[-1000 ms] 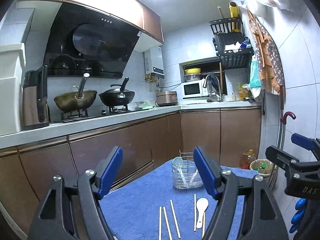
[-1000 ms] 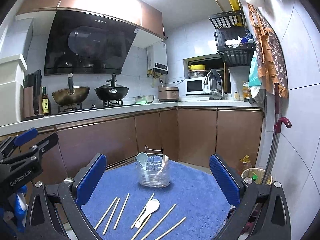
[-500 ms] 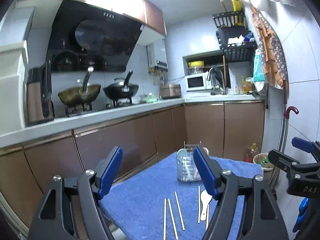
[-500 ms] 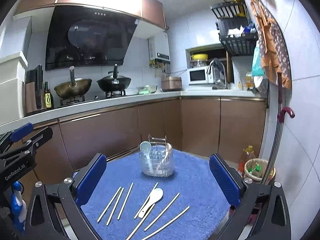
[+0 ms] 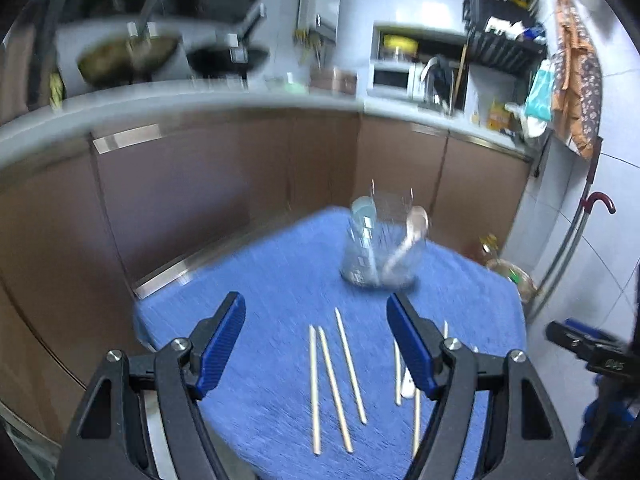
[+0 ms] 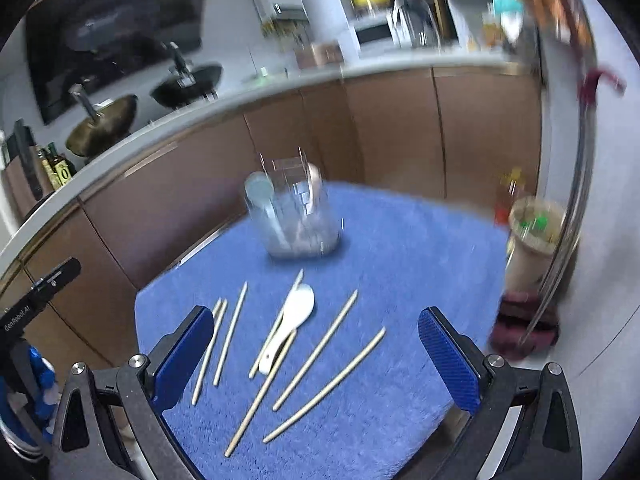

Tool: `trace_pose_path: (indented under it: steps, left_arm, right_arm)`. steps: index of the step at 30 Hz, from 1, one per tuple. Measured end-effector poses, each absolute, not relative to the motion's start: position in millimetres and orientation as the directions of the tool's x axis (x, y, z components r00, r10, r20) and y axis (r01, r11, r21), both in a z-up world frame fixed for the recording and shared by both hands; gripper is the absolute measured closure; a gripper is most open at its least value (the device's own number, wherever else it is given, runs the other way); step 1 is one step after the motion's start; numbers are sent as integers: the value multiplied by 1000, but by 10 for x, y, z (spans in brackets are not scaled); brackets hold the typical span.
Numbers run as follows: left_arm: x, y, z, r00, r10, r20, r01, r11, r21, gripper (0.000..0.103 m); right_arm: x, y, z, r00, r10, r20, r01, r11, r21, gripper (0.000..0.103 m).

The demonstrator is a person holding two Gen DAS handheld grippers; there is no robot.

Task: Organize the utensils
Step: 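Grasp a wooden chopstick with the left tool while the right tool grasps another chopstick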

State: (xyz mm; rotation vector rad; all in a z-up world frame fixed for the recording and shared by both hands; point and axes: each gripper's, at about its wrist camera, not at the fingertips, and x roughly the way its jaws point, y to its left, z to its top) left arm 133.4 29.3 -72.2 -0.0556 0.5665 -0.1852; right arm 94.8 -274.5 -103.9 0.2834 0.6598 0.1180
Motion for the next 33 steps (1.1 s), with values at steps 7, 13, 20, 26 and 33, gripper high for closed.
trace_pose_path:
  steps: [7,13,20,26,33]
  left_arm:
    - [1926,213,-1362,620,-328,-713,190,944,-269,32]
    - [2327,181,-1742,499,-372,-783,162,927,-337,32]
    - [2662,169,-2058,391,-400,-829,128,916,-381,49]
    - [2849,174,-2229,320,-382,-867,91,923,-373,66]
    - [2922,160,-2255,300,-387,-872,105,922,-373,77]
  right_arm:
    - [1435,-2961,-1670,635,282,-719,49,914,402,37]
    - [1674,-3074,-2115,538,300,-787,118,898,423,56]
    - [1824,-3100,-2305,495,287,-820,134,908,398,68]
    - [1903,-3097,-2299,490,273,-828,125,918,377,72]
    - [1962,-3080,-2308,484,263,-834,116,926,359,77]
